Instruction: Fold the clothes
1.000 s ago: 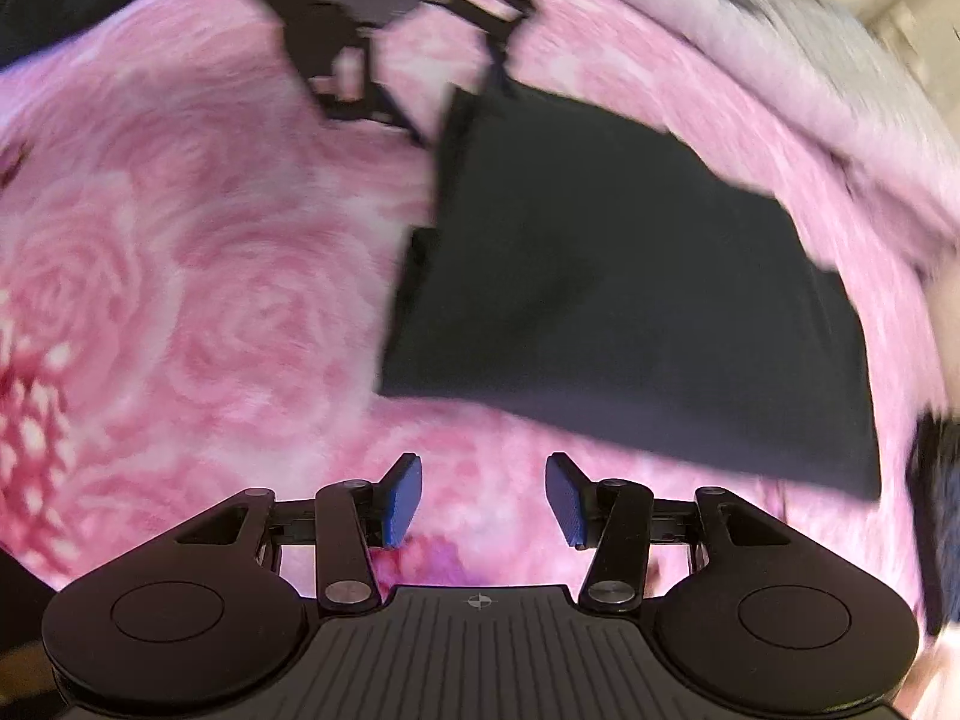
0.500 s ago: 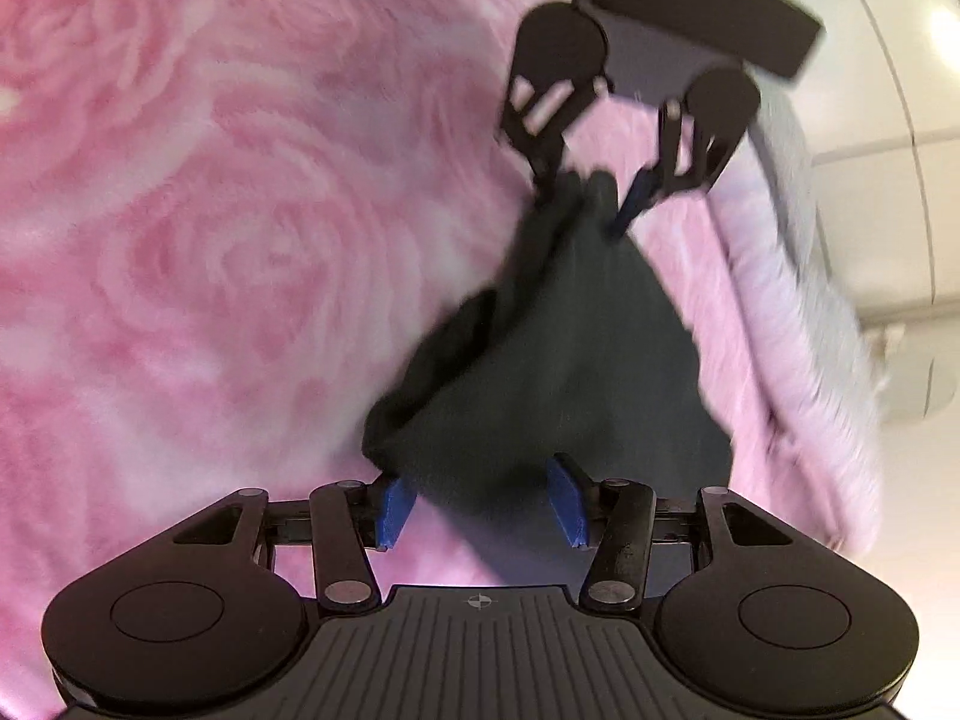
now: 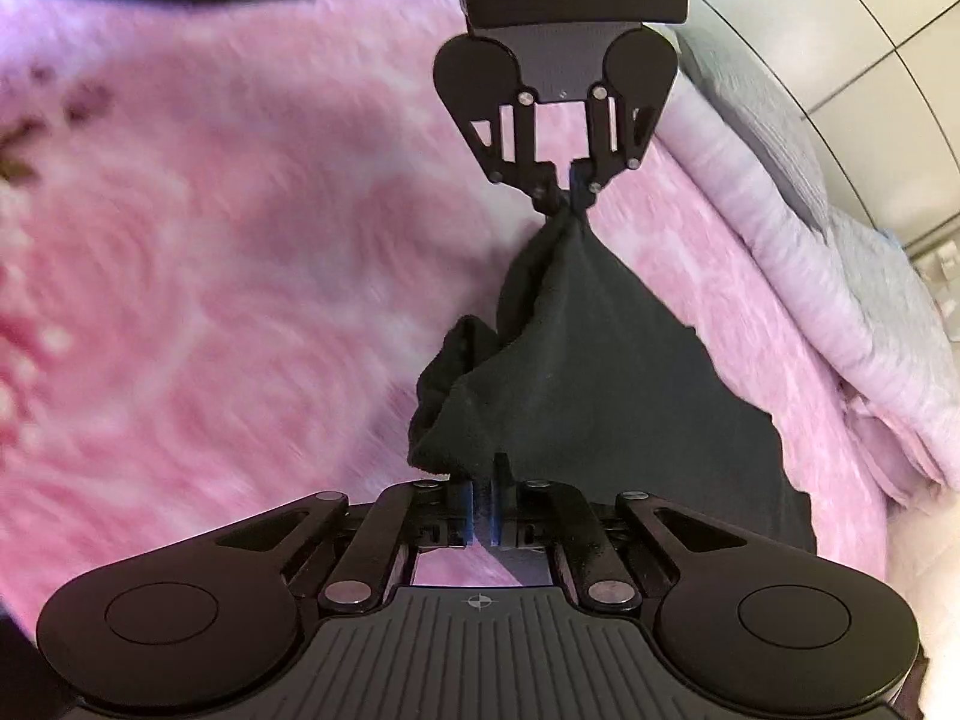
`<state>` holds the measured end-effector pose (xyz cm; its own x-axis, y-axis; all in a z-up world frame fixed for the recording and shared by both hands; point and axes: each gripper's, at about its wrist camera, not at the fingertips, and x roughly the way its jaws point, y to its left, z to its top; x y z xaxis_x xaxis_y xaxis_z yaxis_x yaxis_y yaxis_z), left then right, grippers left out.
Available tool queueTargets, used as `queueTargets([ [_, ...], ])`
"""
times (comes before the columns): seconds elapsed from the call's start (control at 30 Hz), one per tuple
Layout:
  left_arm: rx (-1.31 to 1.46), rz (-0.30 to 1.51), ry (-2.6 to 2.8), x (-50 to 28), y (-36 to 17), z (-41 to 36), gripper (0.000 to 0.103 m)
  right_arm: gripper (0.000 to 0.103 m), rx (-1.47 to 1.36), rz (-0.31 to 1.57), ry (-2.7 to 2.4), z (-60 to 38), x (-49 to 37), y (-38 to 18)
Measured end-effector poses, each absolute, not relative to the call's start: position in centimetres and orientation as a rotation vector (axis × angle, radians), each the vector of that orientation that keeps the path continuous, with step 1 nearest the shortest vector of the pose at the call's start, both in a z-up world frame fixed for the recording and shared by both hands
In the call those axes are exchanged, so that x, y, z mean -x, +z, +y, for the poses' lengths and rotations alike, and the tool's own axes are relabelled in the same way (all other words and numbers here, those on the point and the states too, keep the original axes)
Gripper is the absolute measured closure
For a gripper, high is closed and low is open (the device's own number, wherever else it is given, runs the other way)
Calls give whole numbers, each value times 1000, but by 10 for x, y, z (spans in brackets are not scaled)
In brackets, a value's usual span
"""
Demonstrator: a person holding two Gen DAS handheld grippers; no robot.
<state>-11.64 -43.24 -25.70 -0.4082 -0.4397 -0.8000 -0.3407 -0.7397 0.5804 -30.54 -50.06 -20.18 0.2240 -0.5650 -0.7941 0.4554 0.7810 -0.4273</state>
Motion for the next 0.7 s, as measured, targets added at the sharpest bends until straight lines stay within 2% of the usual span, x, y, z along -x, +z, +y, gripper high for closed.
queueTargets([
  [0.13,-1775,-1039,-2325,95,-227,-414,97,100,36,1059,-650,-485,293,-170],
  [0.3,-1822,-964,-2300,121,-179,-446,96,100,-104,922,-710,-494,311,-126],
  [0.5,-1892,-918,-2312,224,-128,-519,96,99,-408,683,-885,-554,398,-76],
  [0.7,-1991,-874,-2370,350,-128,-585,96,99,-657,509,-1040,-588,522,-94],
])
